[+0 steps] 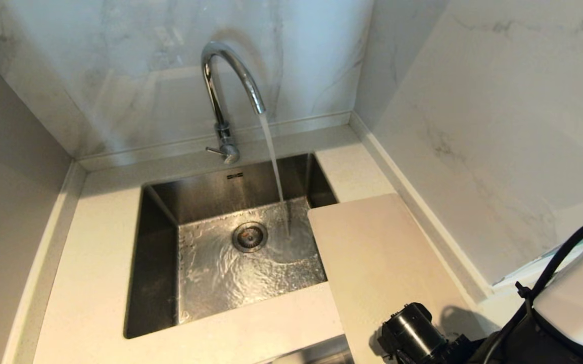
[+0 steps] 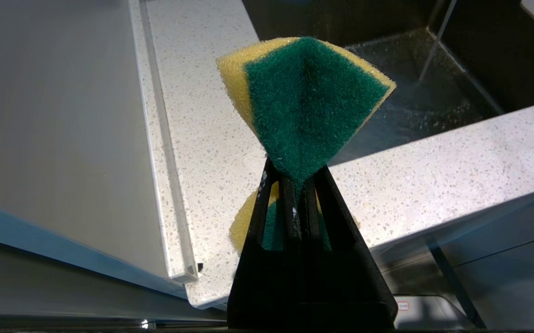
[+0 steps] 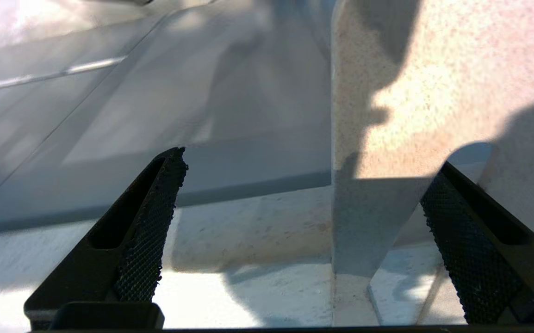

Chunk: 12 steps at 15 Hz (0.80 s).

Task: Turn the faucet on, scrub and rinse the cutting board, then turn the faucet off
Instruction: Pick up the cutting board

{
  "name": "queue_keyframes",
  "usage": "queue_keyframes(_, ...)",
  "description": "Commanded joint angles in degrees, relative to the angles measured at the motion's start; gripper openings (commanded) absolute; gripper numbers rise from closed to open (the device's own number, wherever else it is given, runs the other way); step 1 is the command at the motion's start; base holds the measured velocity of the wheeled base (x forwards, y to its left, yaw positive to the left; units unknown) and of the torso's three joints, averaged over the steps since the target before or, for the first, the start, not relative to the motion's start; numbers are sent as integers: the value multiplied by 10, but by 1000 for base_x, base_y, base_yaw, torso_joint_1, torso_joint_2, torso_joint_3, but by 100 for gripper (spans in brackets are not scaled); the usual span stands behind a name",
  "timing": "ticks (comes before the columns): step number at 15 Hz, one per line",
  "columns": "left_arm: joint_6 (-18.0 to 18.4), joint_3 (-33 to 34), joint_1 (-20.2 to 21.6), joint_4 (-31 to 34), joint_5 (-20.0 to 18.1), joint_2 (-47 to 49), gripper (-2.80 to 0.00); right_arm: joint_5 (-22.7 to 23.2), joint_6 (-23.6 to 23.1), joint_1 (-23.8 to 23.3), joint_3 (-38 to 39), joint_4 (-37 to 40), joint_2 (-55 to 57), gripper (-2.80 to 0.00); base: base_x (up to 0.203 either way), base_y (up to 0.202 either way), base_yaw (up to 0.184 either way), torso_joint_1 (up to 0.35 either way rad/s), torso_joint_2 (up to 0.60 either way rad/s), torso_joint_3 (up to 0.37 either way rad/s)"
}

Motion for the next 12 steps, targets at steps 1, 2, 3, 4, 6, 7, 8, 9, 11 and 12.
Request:
queue_keyframes(1,0,0,0,0,0,0,-280,-5,-3,0,10,-19,0,0,0,0,0,0,0,0)
queue_keyframes(2,0,0,0,0,0,0,-280,-7,0,0,10,-21,0,0,0,0,0,0,0,0)
queue_keyframes(3,0,0,0,0,0,0,-280,-7,7,0,10,-28,1,0,0,0,0,0,0,0)
queue_keyframes(4,0,0,0,0,0,0,-280,-7,10,0,16,-43,5,0,0,0,0,0,0,0)
queue_keyframes(6,0,0,0,0,0,0,-280,-8,12,0,33,-69,10,0,0,0,0,0,0,0)
queue_keyframes(7,0,0,0,0,0,0,-280,-8,12,0,42,-73,10,0,0,0,0,0,0,0)
queue_keyframes(8,0,0,0,0,0,0,-280,-8,12,0,46,-74,11,0,0,0,0,0,0,0)
queue_keyframes(9,0,0,0,0,0,0,-280,-8,12,0,47,-75,15,0,0,0,0,0,0,0)
queue_keyframes(11,0,0,0,0,0,0,-280,-9,12,2,46,-98,33,0,0,0,0,0,0,0)
queue_keyframes(12,0,0,0,0,0,0,-280,-15,14,12,46,-109,34,0,0,0,0,0,0,0)
